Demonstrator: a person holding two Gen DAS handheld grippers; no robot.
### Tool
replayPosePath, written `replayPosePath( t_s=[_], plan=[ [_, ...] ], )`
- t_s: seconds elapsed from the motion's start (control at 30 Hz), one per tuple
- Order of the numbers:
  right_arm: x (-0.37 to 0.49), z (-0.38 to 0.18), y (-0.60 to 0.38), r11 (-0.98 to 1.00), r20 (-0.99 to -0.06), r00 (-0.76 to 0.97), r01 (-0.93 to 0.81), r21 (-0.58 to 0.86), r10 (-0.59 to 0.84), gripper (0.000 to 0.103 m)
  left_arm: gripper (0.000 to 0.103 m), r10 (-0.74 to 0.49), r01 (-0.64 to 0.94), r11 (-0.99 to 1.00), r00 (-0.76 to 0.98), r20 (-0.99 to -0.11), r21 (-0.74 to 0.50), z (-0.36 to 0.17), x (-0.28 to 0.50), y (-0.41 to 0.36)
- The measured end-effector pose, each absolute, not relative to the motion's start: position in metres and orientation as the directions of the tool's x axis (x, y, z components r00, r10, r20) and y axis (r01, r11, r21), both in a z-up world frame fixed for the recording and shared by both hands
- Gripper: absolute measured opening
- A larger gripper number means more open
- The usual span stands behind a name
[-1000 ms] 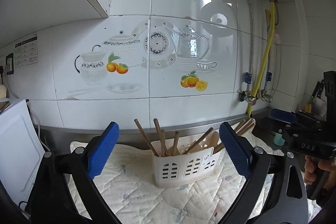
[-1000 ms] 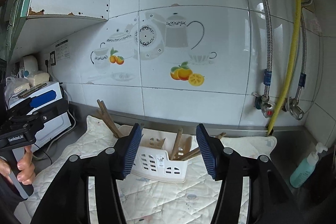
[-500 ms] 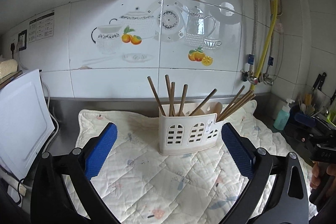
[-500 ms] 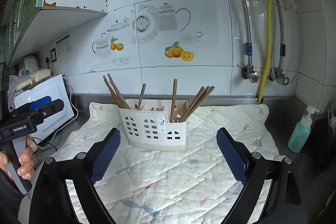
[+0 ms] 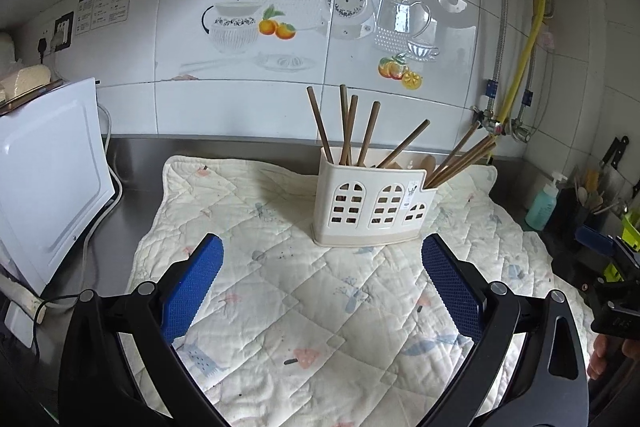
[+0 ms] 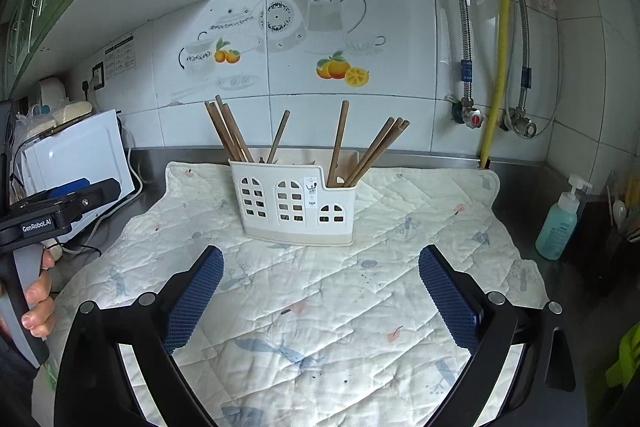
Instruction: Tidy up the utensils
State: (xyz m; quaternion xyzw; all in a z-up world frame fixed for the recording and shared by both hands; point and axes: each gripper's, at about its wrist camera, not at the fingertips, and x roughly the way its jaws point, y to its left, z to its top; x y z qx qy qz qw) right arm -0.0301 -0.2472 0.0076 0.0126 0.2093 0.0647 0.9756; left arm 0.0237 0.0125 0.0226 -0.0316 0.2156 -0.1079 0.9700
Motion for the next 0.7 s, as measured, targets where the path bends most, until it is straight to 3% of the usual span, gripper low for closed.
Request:
replayPosePath(
  t_s=[0.7],
  plan=[
    [-0.04,-0.003,-0.253,0.989,-0.413,0.9,-0.104,0.1,0.137,0.096,0.098,-0.183,0.186,0.982,0.863,-0.471,-0.041,0.005,0.015,-0.006]
  ],
)
